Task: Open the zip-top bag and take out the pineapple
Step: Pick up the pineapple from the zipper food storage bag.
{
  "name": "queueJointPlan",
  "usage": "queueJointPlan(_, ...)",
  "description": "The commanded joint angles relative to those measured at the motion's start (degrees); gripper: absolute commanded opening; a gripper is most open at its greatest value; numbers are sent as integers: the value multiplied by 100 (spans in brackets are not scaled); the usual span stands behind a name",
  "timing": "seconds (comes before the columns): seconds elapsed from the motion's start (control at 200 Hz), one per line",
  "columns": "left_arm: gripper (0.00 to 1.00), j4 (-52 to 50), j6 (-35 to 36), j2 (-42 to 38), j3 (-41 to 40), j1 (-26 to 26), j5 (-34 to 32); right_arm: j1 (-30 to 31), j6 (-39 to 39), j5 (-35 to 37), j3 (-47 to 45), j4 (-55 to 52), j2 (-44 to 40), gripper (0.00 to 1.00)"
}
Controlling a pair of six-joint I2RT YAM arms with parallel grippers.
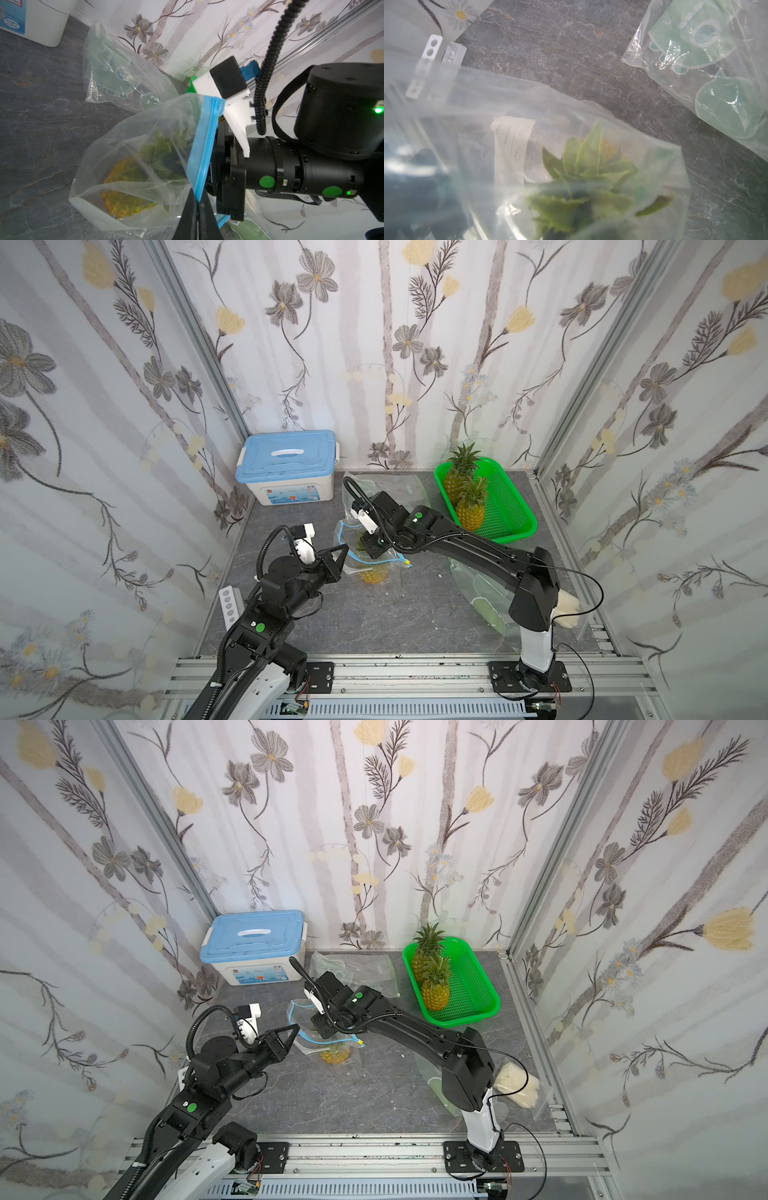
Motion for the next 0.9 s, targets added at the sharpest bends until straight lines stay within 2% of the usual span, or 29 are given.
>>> queueJointPlan(0.0,33,125,297,93,116,-6,-203,-27,-54,253,-125,351,-496,0)
queueJointPlan(0.1,52,158,583,140,146,11,-367,-92,-175,246,-151,356,-911,0)
queueJointPlan(0.17,59,201,756,179,117,41,-470,-187,-257,194,-121,344,-1169,0)
queueJointPlan(0.215,71,254,823,209,66,84,-476,-252,-300,157,-101,341,-1339,0)
queueJointPlan(0.27,79,484,858,241,-70,161,-337,-330,-330,144,-89,359,-1550,0)
queueJointPlan(0.325,82,752,783,270,-228,263,-130,-416,-339,163,-80,383,-1749,0)
queueJointPlan(0.38,94,1106,699,314,-404,388,219,-500,-339,189,-89,429,-1943,0)
queueJointPlan(0.49,98,2202,215,464,-876,590,1011,-690,-348,253,-42,533,-2305,0)
queueJointPlan(0.6,100,3076,-118,773,-1252,609,1465,-900,-356,148,131,545,-2505,0)
queueJointPlan(0.839,100,4244,-131,1233,-1480,593,1734,-993,-363,-414,648,598,-2662,0)
queueJointPlan(0.894,100,4712,-165,1427,-1471,596,1878,-1189,-339,-520,747,625,-2698,0)
